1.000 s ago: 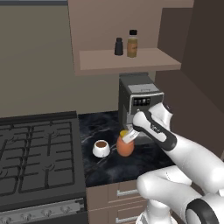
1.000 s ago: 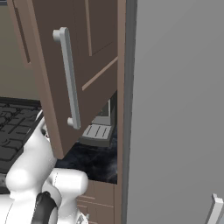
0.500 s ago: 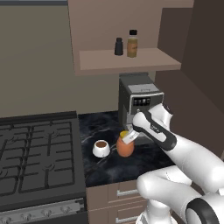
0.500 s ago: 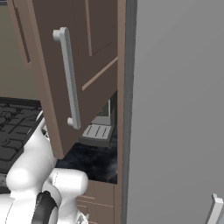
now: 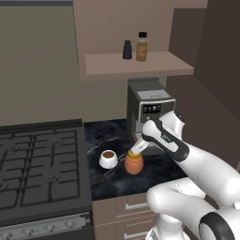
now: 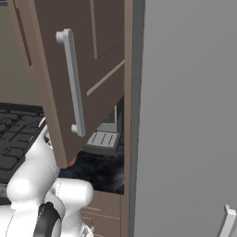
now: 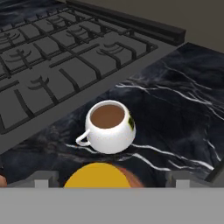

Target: Pick the cinnamon and honey bottle from the cabinet and place them next to the mug.

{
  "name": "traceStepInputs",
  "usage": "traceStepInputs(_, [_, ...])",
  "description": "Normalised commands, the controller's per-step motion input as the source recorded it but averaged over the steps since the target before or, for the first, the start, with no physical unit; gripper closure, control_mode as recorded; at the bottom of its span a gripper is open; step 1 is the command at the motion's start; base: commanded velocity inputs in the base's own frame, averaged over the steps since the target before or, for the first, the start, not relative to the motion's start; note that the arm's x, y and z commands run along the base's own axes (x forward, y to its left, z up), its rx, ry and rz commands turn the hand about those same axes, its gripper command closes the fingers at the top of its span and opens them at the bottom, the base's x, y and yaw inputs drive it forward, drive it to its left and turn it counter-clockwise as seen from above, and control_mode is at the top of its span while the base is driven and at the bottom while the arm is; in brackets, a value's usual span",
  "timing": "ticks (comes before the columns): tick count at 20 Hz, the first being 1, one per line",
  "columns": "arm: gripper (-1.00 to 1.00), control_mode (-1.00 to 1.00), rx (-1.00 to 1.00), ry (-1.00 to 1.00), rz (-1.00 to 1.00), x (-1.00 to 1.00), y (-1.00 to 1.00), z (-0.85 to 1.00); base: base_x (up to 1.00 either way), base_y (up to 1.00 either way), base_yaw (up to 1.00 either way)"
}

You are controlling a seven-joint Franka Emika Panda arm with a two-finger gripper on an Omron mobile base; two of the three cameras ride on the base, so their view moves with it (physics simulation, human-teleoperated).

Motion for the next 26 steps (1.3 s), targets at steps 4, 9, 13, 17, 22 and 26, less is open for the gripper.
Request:
traceStepInputs(4, [-1.00, -1.00, 0.00, 0.01, 0.00, 0.00, 0.00, 0.00, 0.00, 0.00, 0.00])
traceStepInputs(9, [-1.00, -1.00, 0.00, 0.00, 0.00, 0.00, 0.00, 0.28, 0.00, 0.00, 0.00])
traceStepInputs(13, [-1.00, -1.00, 0.00, 0.00, 0.00, 0.00, 0.01, 0.75, 0.00, 0.00, 0.00])
traceStepInputs(17, [-1.00, -1.00, 0.00, 0.00, 0.00, 0.00, 0.06, 0.81, 0.00, 0.00, 0.00])
traceStepInputs(22, [-1.00, -1.00, -0.01, 0.07, -0.01, -0.05, 0.10, 0.77, 0.00, 0.00, 0.00])
traceStepInputs(26, [-1.00, -1.00, -0.07, 0.13, -0.10, -0.10, 0.13, 0.51, 0.00, 0.00, 0.00])
